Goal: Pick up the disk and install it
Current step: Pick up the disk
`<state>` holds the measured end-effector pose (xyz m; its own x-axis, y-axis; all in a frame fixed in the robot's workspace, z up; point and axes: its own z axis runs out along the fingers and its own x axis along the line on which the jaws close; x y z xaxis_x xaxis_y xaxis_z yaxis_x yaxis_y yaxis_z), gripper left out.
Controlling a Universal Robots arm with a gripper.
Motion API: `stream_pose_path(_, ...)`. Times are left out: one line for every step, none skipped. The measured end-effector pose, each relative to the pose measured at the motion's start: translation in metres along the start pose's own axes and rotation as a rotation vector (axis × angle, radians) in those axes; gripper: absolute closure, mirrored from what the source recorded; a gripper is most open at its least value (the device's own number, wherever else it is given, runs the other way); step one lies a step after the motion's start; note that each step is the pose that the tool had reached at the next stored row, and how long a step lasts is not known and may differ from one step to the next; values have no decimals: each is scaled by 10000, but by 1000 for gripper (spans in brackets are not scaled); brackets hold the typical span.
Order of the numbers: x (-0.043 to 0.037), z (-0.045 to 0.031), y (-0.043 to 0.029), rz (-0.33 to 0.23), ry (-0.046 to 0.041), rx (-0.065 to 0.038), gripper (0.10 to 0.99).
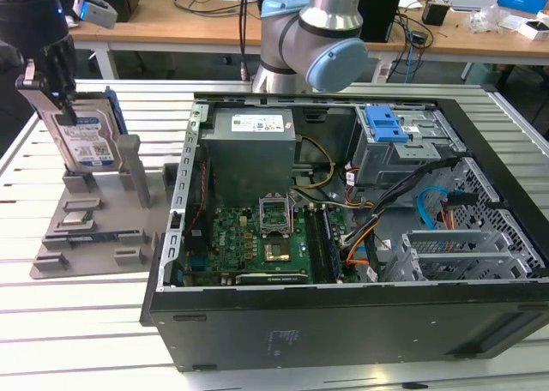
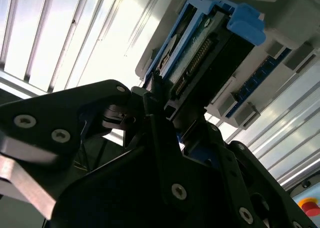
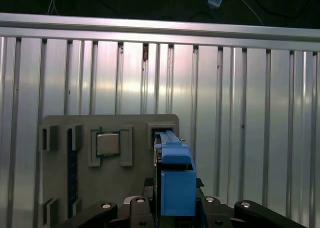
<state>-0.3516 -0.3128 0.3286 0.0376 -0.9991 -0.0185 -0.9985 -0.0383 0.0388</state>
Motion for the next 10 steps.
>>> stream_pose_path(-4,-14,1,1,2,0,722)
stream_pose_path(-7,-22,1,2,5,0,722)
stream_pose_path(-11,-36,0,1,8,0,722)
stream_pose_path(-13,-47,0,0,10,-1,722)
stream_pose_path(-16,-64,0,0,13,-2,722)
stream_pose_path(-19,-75,0,1,16,-3,722)
stream_pose_path(-23,-92,0,1,19,-3,722)
stream_pose_path(-25,-103,0,1,22,-3,722)
stream_pose_path(-28,-113,1,1,23,-4,722)
stream_pose_path(-31,-126,1,1,26,-4,722)
